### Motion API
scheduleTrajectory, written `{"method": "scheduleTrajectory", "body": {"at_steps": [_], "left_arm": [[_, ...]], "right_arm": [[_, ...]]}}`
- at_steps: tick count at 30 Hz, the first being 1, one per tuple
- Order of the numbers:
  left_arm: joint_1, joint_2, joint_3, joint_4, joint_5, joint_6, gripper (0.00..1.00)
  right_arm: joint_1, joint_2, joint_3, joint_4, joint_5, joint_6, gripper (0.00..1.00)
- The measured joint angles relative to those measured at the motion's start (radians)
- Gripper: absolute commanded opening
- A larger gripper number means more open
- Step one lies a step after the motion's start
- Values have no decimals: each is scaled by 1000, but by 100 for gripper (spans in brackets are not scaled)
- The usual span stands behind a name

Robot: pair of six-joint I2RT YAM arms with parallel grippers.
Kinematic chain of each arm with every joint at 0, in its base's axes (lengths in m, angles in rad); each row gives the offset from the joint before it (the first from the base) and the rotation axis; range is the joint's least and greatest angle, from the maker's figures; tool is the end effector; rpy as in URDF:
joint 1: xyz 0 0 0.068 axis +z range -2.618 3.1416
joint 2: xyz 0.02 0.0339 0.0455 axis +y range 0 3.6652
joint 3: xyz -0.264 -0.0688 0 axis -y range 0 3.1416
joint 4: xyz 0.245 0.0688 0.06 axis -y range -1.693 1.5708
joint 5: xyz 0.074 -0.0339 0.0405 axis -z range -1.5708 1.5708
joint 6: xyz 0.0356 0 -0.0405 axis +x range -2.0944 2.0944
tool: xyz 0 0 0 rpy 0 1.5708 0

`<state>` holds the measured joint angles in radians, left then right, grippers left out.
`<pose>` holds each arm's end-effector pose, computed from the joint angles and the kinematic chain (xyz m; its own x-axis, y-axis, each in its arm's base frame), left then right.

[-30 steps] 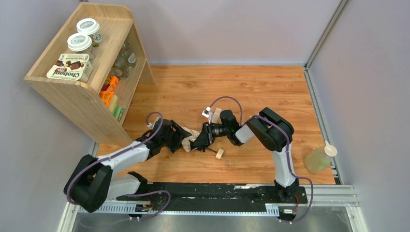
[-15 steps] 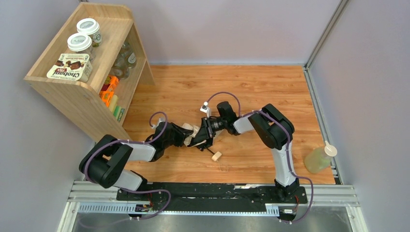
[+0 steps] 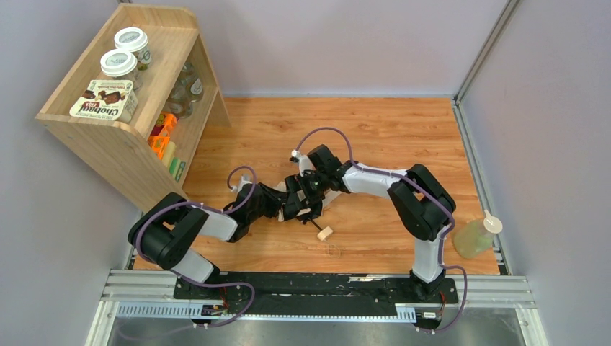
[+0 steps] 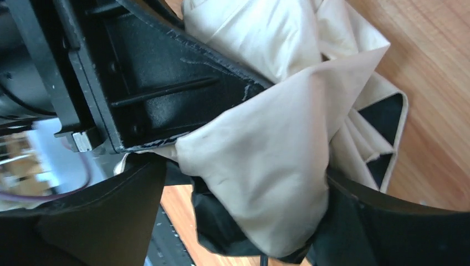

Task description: Put away the umbrella

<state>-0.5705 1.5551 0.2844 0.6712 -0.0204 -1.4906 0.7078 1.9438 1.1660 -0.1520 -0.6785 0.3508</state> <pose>0.1991 -0.1269 0.0993 -0.5621 -0.8234 -0.0776 -0.4312 0.3719 -0.8220 0.2846 0.2729 0.1486 -0.8438 -0.3700 -0.3887 -0.5339 0.5054 0.6779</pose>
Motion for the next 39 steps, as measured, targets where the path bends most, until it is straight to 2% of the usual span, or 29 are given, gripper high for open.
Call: {"method": "scheduleTrajectory", "body": {"at_steps": [4,7,10,13,16,20,22,25,28,30,32,34,35,36,37,38,39], "left_arm": [[-6,-27,0,-35,-13,-1,4],[-6,-65,0,-94,-15,-2,3],[-6,-103,4,-160,-15,-5,3],[-6,-135,13,-221,-14,-8,3],[-6,-159,20,-272,-14,-14,3],[-6,-175,32,-316,-13,-21,2],[-7,-178,40,-333,-11,-26,2],[-7,-179,48,-349,-14,-42,1],[-3,-182,52,-360,-13,-55,1],[-4,-187,56,-371,-14,-53,2],[-6,-199,64,-394,-21,-51,6],[-10,-213,69,-420,-32,-50,20],[-13,-231,73,-454,-40,-48,35],[-14,-251,77,-488,-47,-45,42],[-16,-273,81,-523,-54,-41,55],[-18,-301,86,-571,-69,-35,60],[-19,-332,88,-611,-80,-22,72]], "right_arm": [[84,-87,35,-164,262,-80,100],[155,-171,11,-196,467,-125,100],[248,-238,-48,-155,668,-162,100],[354,-236,-90,-94,835,-199,97],[420,-198,-103,-43,929,-227,95],[435,-121,-103,21,1023,-248,92],[435,-88,-101,58,1071,-251,81],[445,-51,-86,97,1141,-237,39],[463,-34,-91,120,1177,-206,2],[468,-35,-109,146,1188,-225,0],[467,-47,-136,181,1175,-239,0],[458,-61,-177,243,1138,-239,0],[446,-72,-203,280,1092,-239,0],[430,-84,-226,315,1036,-239,0],[411,-91,-245,347,967,-239,0],[387,-95,-259,378,881,-237,0],[360,-95,-267,404,800,-232,0]]}}
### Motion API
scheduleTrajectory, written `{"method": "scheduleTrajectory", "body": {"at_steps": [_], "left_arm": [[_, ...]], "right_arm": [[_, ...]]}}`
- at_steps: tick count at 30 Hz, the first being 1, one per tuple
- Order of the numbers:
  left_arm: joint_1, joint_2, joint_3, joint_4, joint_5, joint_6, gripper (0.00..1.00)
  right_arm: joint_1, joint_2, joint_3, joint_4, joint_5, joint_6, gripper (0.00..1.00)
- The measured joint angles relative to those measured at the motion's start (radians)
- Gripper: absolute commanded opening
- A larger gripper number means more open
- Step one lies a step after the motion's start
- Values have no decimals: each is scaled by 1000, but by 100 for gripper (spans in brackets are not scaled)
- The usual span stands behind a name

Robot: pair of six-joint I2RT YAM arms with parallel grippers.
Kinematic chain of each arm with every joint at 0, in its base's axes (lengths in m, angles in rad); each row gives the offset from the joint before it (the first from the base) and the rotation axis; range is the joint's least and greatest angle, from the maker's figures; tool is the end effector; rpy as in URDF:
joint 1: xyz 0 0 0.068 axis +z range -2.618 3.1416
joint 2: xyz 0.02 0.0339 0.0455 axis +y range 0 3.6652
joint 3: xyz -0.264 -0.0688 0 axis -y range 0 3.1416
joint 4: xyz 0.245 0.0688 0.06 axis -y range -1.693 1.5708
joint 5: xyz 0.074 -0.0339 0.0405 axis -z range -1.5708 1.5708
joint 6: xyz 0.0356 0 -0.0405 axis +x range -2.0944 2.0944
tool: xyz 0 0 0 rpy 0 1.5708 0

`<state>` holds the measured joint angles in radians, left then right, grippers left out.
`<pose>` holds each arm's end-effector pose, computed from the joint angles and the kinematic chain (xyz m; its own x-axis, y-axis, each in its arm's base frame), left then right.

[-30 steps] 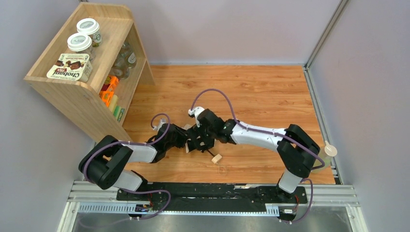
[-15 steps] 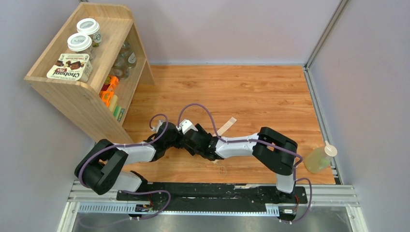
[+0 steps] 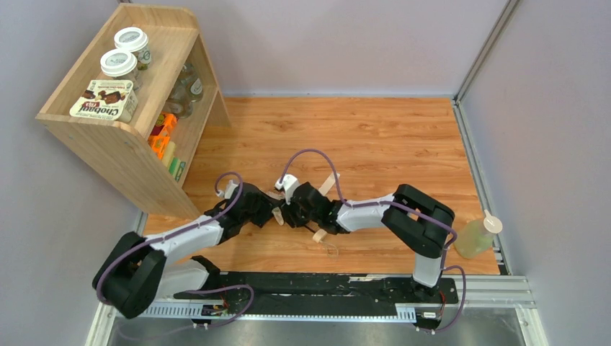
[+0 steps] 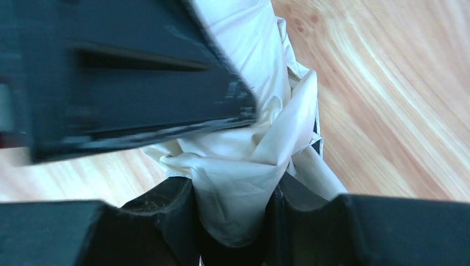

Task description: Put away the umbrella

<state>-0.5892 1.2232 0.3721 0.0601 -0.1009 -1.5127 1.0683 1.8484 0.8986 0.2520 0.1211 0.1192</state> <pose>0.1796 -0.1157 0.1392 -0.5275 -0.8421 -0.1123 -0.5615 0.4448 -0.6978 0.1808 0.3200 0.1328 -0.4054 -0.4926 -0.7700 -0.7827 0.6222 0.0141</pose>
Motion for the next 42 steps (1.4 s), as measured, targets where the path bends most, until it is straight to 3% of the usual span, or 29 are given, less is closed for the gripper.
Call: {"method": "scheduleTrajectory", "body": {"at_steps": [10,16,29,37,39,42], "left_arm": [[79,-418,19,-354,-19,137,76],[109,-385,58,-341,69,157,76],[108,-25,90,-114,198,153,77],[106,197,114,66,212,170,76],[103,231,107,132,227,167,68],[84,262,87,216,202,154,40]], "right_arm": [[-320,113,-24,223,-771,230,0],[-404,203,7,278,-1011,338,0],[-441,266,55,275,-1149,393,0],[-458,296,116,174,-1196,407,0],[-468,301,130,143,-1208,407,0],[-478,303,144,106,-1218,405,0]]}}
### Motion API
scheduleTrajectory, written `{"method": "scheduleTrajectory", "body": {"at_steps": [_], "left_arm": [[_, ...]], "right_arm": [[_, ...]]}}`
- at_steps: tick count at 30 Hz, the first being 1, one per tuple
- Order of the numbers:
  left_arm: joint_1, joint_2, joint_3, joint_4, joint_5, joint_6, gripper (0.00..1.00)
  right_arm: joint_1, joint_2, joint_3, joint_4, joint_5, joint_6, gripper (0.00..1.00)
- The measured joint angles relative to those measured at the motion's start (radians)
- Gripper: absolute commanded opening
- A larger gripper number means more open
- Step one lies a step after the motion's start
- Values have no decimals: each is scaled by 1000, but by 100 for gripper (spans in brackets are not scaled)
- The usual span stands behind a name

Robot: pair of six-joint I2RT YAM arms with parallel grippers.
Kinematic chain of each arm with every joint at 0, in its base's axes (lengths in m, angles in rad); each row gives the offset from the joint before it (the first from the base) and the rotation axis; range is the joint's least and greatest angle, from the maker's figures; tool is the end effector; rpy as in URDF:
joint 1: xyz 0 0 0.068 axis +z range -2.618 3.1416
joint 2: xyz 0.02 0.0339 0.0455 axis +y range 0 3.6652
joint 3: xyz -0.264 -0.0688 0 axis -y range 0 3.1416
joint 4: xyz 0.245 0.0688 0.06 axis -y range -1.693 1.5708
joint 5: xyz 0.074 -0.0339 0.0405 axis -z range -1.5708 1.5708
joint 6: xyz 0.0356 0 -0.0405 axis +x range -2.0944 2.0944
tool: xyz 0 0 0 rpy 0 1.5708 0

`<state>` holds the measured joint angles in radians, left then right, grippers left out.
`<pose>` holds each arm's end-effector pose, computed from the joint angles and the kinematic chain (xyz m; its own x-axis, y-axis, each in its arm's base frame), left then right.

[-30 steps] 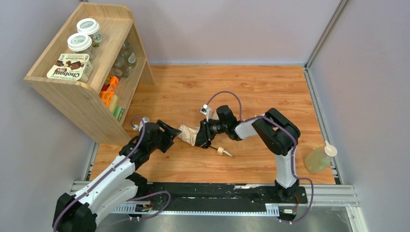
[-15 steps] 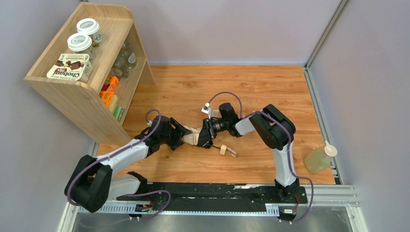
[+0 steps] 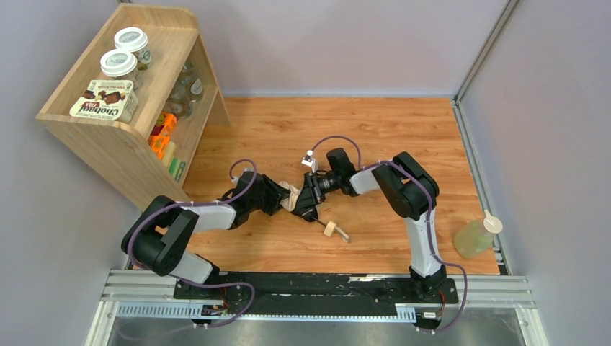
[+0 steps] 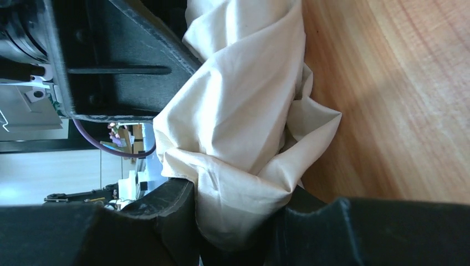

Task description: Put away the umbrella

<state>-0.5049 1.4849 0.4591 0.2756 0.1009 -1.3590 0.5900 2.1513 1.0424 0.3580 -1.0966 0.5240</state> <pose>0.2221 -0.1268 0.1235 -0.6590 -0.7471 -0.0866 -0.4687 0.4980 -0.7296 0.3095 0.2453 0.0801 -0.8884 -0.3199 -0.3293 -0.4042 0.2051 0.8914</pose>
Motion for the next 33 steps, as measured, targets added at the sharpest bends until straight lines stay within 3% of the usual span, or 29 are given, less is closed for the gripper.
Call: {"method": "scheduleTrajectory", "body": {"at_steps": [5,7,9,14,16,21,25,30,33], "left_arm": [[-12,42,-58,165,-28,-68,13],[-13,55,-62,197,-27,-84,7],[-16,63,-67,216,-27,-92,4],[-25,76,-72,238,-32,-92,4],[-28,77,-72,237,-38,-93,4],[-34,60,-66,210,-58,-90,2],[-34,39,-50,157,-63,-91,1],[-34,8,-33,78,-62,-91,0],[-38,-10,-27,32,-63,-95,0]], "right_arm": [[-1,2,29,-77,2,-1,0],[-2,-3,40,-115,8,-2,11],[-2,-16,54,-164,24,-11,27],[22,-95,94,-389,165,-90,86],[50,-155,105,-474,254,-120,100],[187,-332,103,-631,661,-218,100],[333,-407,61,-638,1006,-261,100],[518,-381,31,-610,1373,-318,99],[575,-324,37,-584,1519,-351,92]]}}
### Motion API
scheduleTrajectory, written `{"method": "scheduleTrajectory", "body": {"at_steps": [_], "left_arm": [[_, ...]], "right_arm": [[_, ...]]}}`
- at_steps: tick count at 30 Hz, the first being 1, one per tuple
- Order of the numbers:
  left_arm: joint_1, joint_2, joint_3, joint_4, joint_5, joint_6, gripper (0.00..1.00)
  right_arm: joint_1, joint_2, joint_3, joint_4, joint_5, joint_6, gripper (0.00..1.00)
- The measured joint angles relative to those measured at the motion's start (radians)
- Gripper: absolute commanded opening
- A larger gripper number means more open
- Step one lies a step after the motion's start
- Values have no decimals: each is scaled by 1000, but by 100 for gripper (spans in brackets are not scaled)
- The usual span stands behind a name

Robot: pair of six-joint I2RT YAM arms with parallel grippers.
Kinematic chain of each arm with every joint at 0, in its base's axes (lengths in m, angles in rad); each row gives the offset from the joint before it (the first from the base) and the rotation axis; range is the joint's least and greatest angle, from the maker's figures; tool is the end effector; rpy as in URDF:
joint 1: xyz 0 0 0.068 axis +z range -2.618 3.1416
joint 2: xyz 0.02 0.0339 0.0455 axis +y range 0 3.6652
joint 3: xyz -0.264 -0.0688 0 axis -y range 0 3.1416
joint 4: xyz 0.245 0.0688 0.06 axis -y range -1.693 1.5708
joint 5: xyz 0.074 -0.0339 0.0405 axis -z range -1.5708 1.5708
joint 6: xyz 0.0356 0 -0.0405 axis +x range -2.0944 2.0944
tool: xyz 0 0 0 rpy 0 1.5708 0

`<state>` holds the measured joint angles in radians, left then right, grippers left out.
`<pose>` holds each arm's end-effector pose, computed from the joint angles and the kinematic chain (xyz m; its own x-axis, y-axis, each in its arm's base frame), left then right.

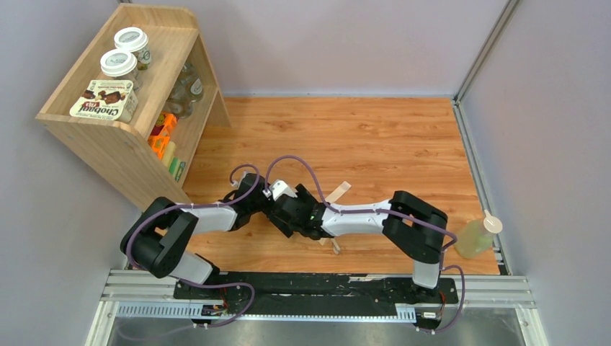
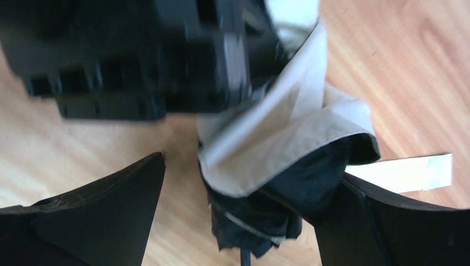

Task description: Put away the umbrella

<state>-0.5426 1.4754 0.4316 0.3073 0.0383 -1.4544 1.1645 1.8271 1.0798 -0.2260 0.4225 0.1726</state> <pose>0.2143 -0.1308 0.1211 -0.6034 -0.7951 -0.0605 -0.5086 0.4422 -0.7388 0.1586 0.3316 0.1583 -0.4501 -0.6499 -0.6124 -0.6794 0.6943 -0.2373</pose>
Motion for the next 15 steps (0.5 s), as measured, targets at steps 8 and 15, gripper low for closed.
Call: {"method": "scheduleTrajectory", "body": {"at_steps": [8,15], "left_arm": [[21,-14,27,-84,13,-36,0],[-8,-66,29,-123,-39,-41,11]], "right_arm": [[19,135,100,47,238,19,23],[21,102,25,141,226,14,0]]}}
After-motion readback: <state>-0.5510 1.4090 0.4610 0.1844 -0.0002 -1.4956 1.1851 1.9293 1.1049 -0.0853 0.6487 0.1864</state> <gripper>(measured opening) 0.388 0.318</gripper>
